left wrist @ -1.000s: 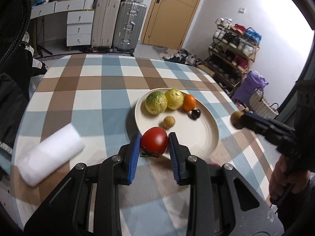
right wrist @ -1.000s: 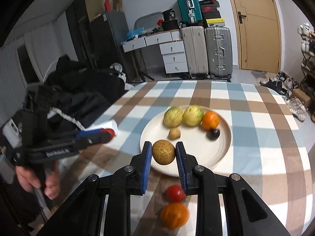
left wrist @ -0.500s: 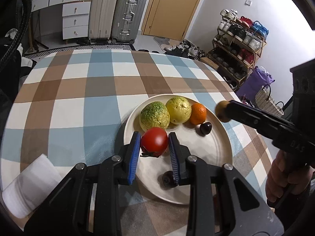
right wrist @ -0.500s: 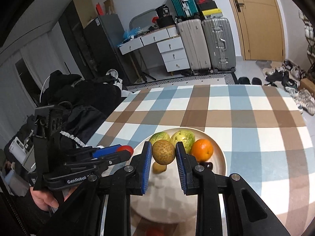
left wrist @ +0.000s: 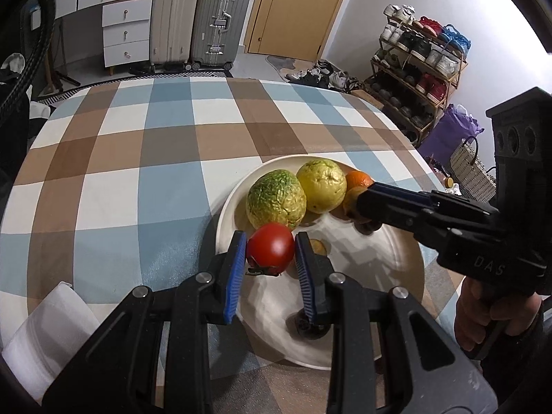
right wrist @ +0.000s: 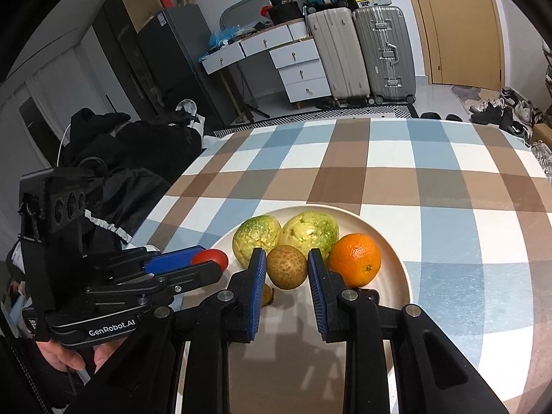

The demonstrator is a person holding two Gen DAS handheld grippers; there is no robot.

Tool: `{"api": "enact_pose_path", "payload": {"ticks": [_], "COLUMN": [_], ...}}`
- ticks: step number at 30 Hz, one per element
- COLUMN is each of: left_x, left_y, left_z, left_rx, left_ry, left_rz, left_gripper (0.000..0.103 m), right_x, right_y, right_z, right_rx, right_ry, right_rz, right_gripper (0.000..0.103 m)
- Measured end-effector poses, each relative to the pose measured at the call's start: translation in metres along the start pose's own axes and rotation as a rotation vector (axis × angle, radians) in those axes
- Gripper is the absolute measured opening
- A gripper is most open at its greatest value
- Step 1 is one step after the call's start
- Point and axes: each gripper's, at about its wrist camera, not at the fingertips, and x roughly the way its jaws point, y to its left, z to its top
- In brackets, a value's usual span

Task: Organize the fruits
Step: 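Lower the tomato and brown fruit onto the cream plate and open both tools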

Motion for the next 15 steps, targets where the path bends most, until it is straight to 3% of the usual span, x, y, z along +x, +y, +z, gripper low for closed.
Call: {"api": "enact_pose_path", "payload": {"ticks": [12,15], "left_x": [0.009,0.0], "left_y": [0.0,-0.001], "left_z": [0.003,0.004], "left_rx": [-0.009,-0.016], "left_ry": [0.028,0.018], "left_rz": [0.023,0.017], "left_gripper": [0.026,0.027], "right_x": [0.021,0.021], "right_y": [0.0,0.003], "right_z": [-0.004,-0.004], "right_rx": [0.023,0.025], "right_ry": [0.064,0.064], "right_rz": [-0.023,-0.025], "right_gripper": [0.026,0.032]}}
